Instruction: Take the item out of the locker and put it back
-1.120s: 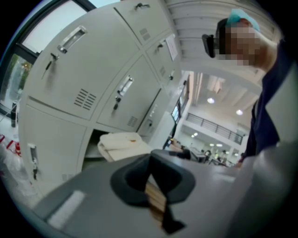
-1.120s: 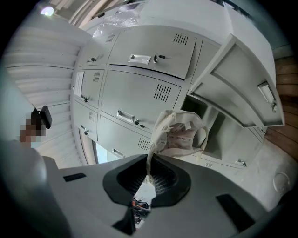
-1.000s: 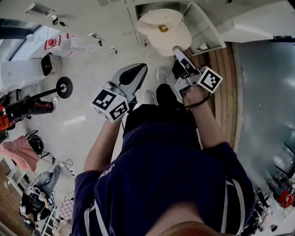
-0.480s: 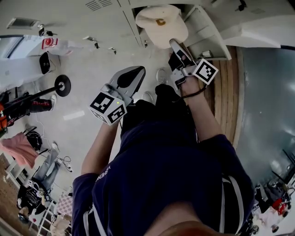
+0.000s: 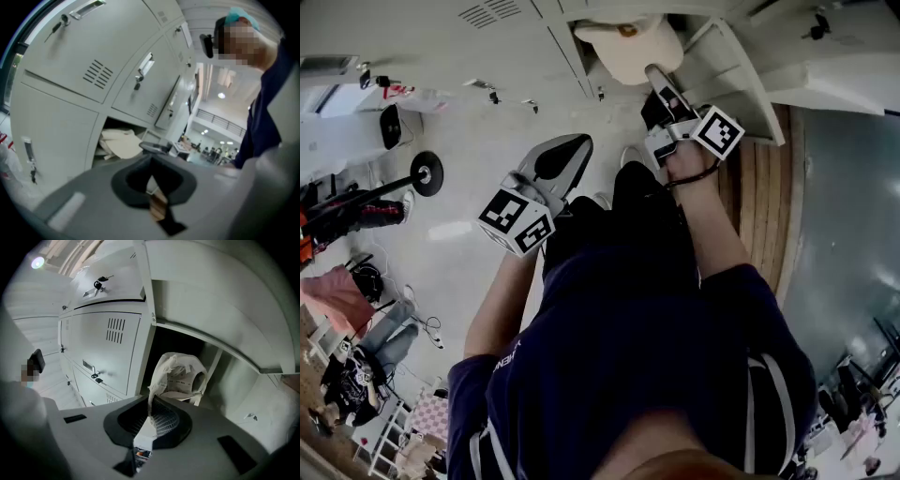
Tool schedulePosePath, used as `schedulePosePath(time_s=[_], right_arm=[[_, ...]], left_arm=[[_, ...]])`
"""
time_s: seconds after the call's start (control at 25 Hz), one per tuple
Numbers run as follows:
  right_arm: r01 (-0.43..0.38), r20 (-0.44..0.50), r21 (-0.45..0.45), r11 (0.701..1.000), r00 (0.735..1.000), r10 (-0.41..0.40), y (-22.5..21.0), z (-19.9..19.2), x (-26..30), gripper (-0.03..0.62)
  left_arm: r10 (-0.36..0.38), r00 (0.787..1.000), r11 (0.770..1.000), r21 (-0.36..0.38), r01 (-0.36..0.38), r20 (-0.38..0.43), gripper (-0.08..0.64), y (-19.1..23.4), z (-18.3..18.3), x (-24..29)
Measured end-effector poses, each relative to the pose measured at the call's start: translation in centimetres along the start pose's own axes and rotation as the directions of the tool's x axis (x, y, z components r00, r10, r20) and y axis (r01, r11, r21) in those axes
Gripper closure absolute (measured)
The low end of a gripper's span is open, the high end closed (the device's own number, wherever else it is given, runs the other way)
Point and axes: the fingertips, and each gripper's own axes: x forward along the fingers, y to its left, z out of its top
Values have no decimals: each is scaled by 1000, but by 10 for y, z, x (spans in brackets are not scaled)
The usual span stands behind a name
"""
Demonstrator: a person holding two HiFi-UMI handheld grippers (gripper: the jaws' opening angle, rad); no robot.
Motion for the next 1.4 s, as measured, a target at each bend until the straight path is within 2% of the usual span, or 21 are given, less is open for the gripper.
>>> schedulePosePath(time_s=[0.68, 1.04, 1.4], right_arm=[[-64, 79, 29, 998, 995, 61, -49, 27, 35, 571], [-45, 83, 35, 998, 996, 42, -83, 34, 58, 571], [-64, 102, 52, 997, 993, 58, -103, 38, 77, 571]], left_arm=[[27, 1000, 1000, 13, -27, -12, 557, 20, -26, 21], [62, 998, 998, 4, -62, -19, 557, 37, -42, 28], [85, 996, 996, 7, -85, -18, 557, 52, -52, 34]])
